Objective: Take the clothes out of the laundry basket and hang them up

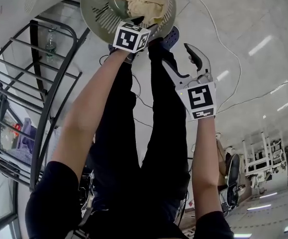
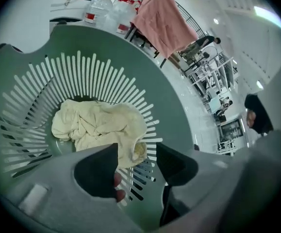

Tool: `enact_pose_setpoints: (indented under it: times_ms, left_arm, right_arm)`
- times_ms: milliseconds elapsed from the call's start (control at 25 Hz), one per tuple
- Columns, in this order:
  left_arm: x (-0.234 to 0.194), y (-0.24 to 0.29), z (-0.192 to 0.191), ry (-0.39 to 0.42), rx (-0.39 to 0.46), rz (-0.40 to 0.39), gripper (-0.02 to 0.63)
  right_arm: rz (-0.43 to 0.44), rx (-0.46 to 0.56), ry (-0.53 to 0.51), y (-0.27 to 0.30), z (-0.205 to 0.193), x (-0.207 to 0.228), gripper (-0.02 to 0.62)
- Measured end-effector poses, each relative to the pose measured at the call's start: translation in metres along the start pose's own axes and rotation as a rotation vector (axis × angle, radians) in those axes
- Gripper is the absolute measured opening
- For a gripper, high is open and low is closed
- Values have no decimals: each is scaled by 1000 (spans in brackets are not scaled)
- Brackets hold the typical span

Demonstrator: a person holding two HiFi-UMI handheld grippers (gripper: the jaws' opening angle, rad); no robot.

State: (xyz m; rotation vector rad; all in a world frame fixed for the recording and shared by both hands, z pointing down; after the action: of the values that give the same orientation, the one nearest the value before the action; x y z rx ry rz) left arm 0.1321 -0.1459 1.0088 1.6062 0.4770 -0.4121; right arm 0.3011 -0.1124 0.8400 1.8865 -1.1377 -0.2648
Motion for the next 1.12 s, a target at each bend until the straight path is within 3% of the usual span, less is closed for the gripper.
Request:
enact_pose_setpoints:
  times_ms: [200,320,560,680,840,1040,1120]
  left_arm:
    - [-21,39,1,-22,-61,-7,232]
    - [-28,41,7,-63,-50,46,35]
    - [-10,1,6,62,0,5,25]
    - [2,-33,10,85,42,-24,25]
    - [26,-84,15,105,95,-18,25]
    - [64,-161,23,232,163,17,25]
    - [83,-198,26,240,184,20,25]
  right_arm:
    - [2,-7,38,17,-18,12,318]
    - [9,-14,50,22,-20,14,317]
    - [26,-20,29,20,0,8,317]
    - [34,-18,5,14,21,8,316]
    - [23,-3,-39,-2,50,10,317]
    - [-5,26,-74,-27,89,12,316]
    - [-9,24,-83,-42,101,11,316]
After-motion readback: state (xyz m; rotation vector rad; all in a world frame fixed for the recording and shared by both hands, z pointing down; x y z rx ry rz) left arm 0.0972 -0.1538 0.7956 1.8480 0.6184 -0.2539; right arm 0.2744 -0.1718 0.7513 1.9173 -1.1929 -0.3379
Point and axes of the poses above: the fingertips, and each gripper's own axes: y forward along the fingers, x to its right, z out of its top, the point moved 9 cm from there along -y, backward along the fingers, and after that the axes turned 13 degrees about -y, right-handed, at the moved point
